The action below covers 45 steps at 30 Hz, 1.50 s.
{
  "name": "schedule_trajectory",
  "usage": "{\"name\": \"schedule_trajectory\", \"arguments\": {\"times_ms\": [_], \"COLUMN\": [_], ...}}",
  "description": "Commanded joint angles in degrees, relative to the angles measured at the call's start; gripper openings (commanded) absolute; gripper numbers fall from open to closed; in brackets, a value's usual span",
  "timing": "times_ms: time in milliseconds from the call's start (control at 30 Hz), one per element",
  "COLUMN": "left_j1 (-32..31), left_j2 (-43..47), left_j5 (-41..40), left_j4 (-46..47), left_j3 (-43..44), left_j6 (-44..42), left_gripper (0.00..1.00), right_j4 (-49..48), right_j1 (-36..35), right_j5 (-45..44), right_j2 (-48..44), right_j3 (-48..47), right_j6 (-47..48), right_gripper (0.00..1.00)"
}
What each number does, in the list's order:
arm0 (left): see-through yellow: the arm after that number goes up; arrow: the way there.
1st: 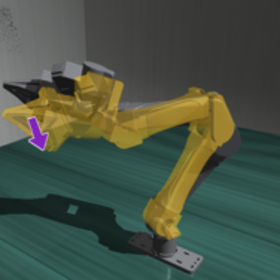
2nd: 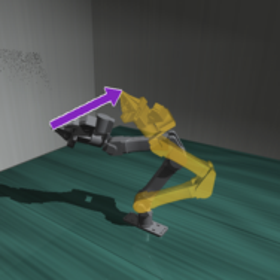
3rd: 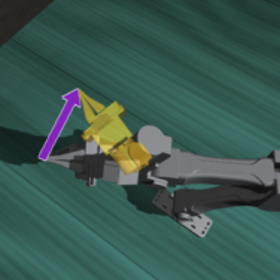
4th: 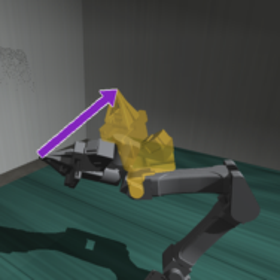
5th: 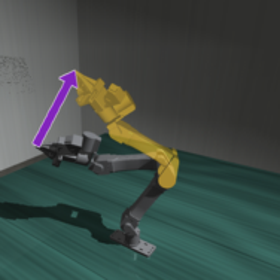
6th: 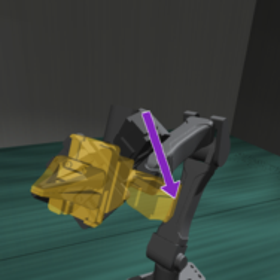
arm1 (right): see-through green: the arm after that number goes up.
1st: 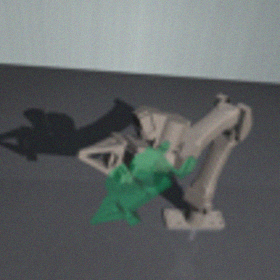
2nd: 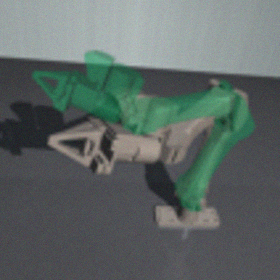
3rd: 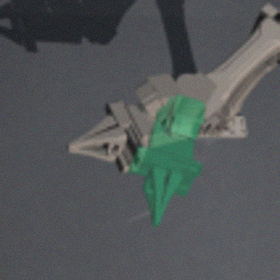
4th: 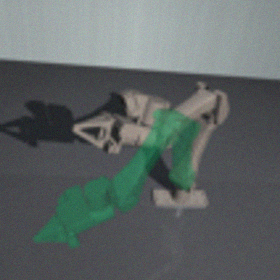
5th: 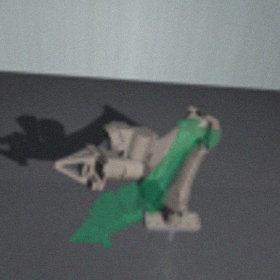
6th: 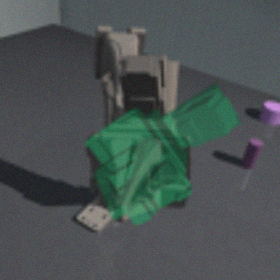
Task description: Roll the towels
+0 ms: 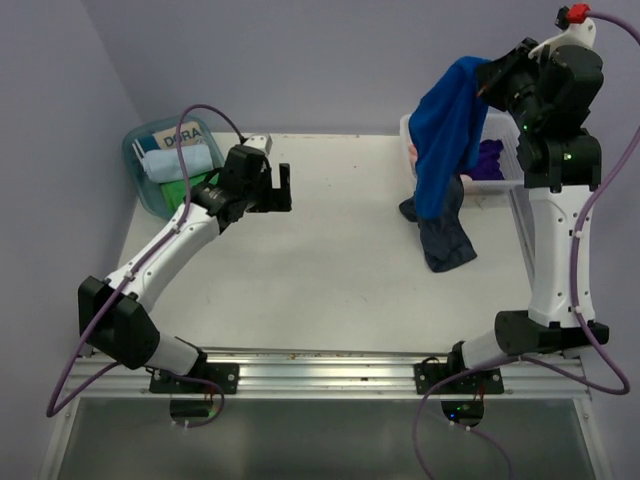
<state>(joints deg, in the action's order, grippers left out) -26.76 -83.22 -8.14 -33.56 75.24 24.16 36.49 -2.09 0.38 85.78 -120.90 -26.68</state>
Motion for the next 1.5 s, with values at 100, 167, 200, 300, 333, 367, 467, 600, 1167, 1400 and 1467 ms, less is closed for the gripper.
{"name": "schedule_trajectory", "arguments": {"times_ms": [100, 167, 200, 300, 333, 367, 467, 600, 1167, 1400, 1467], "left_j1": [0.0, 0.0, 0.0, 0.0, 0.0, 0.1, 0.7, 2.2, 2.2, 0.9, -0.4], "left_j2": [-0.6, -0.4, -0.4, -0.2, -0.3, -0.3, 0.1, 0.1, -2.5, -2.9, -3.3], "left_j5": [0.8, 0.8, 0.8, -0.1, -0.6, -1.6, -1.7, -1.6, 7.4, 11.0, 11.6], "left_j4": [-0.3, 0.0, 0.1, 0.2, -0.2, -0.6, -1.0, -0.5, 1.9, 2.4, 2.4], "left_j3": [2.1, 1.7, 1.4, 1.6, 1.7, 2.3, 2.5, 2.5, -0.2, -1.9, -2.4], "left_j6": [-1.9, -1.8, -1.7, -1.7, -1.3, -1.1, -0.8, -0.6, -0.3, 0.2, 0.2], "left_gripper": [1.00, 1.00, 1.00, 0.99, 1.00, 1.00, 0.99, 1.00, 1.00, 1.00, 1.00], "right_j4": [0.1, -0.5, -0.5, 0.7, 0.8, 0.7, -0.3, 2.1, 5.0, -2.7, -3.8], "right_j1": [-0.2, -0.7, -1.2, -4.4, -7.5, -9.2, -16.1, -21.3, -7.2, -5.7, -4.9], "right_j5": [3.6, 5.1, 5.3, 5.7, 5.2, 4.4, 2.6, 1.0, -14.6, -16.4, -16.4], "right_j2": [2.2, 1.9, 1.7, 1.0, -0.2, -0.9, -3.9, -4.4, 2.3, 14.1, 17.7], "right_j3": [-2.9, -1.6, -1.4, 0.3, 1.3, 4.1, 11.5, 18.5, 49.1, 46.7, 45.7], "right_j6": [1.5, 1.4, 1.5, 2.3, 2.8, 3.4, 3.6, 3.9, 4.1, 4.3, 4.4], "right_gripper": [0.00, 0.00, 0.00, 0.00, 0.00, 0.00, 0.00, 0.13, 0.98, 0.85, 0.68]}}
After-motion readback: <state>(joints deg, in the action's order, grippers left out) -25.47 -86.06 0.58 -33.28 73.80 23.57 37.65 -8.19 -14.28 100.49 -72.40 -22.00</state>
